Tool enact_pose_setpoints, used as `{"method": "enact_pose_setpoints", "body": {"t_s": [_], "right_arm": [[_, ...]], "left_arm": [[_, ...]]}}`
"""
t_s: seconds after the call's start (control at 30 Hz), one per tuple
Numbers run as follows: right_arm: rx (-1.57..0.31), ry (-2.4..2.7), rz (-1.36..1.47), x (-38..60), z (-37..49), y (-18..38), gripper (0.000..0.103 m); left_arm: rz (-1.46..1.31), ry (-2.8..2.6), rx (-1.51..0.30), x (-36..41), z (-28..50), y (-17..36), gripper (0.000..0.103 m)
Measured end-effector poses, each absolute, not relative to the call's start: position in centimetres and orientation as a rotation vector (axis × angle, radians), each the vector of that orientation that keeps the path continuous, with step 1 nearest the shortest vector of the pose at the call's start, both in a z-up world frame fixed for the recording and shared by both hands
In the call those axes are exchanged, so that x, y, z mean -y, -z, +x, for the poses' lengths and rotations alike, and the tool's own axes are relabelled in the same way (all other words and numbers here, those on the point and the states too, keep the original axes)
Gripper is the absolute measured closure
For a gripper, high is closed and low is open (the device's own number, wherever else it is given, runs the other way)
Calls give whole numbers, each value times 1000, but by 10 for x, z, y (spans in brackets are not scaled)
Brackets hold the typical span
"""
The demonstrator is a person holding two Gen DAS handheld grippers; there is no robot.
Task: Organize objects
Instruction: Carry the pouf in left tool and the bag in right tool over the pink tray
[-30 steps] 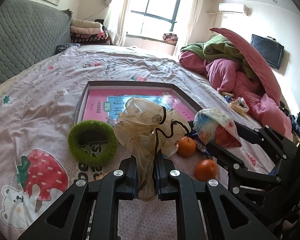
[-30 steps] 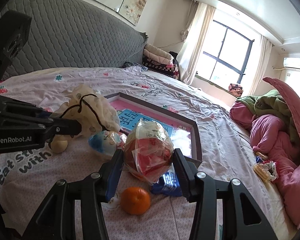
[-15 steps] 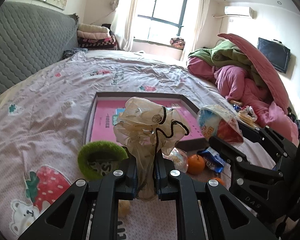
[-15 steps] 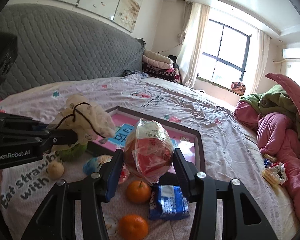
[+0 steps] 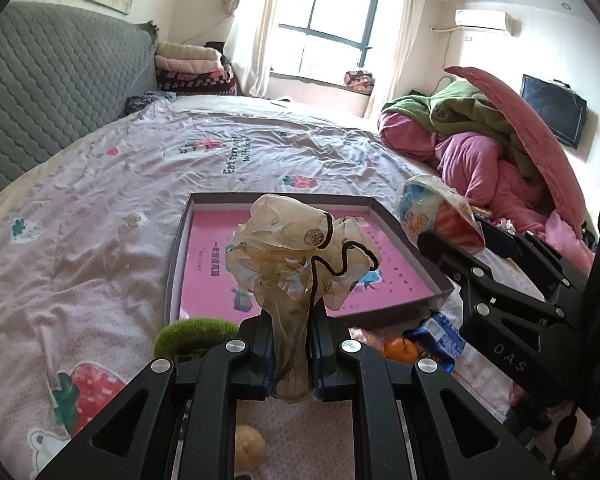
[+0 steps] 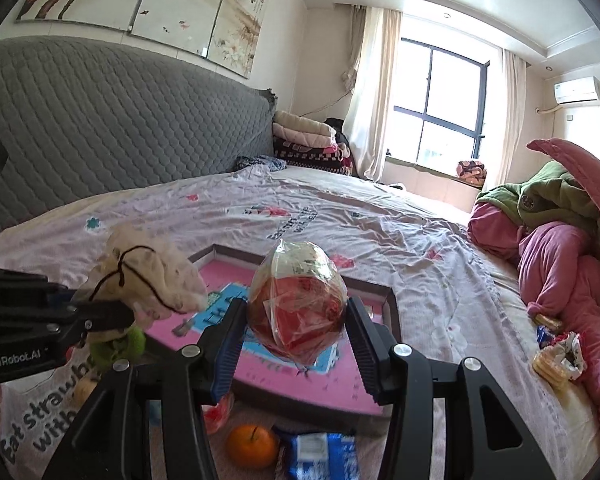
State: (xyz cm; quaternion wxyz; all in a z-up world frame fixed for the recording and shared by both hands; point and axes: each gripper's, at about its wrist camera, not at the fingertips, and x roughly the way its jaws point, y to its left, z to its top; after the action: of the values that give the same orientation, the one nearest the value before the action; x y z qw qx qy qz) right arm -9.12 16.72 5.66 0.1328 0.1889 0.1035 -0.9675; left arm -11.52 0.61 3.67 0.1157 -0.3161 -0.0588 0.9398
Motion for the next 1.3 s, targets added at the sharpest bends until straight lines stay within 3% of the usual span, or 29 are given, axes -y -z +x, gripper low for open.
{"method": "enact_pose_setpoints", "body": {"t_s": [0.5,0.9,1.3], "right_arm": [[-254,2828,588,-183,-111,-58,52],[-119,2760,819,-203,-143,-32,52],[-146,2761,930,-207,-155,-10,52]], "left_arm": [[-953,-2769,132,-5,-155,-45,87],[-1120,-2736,181,0,-195,-23,85],[-1205,-2731,170,-1,-213,-4,84]]}}
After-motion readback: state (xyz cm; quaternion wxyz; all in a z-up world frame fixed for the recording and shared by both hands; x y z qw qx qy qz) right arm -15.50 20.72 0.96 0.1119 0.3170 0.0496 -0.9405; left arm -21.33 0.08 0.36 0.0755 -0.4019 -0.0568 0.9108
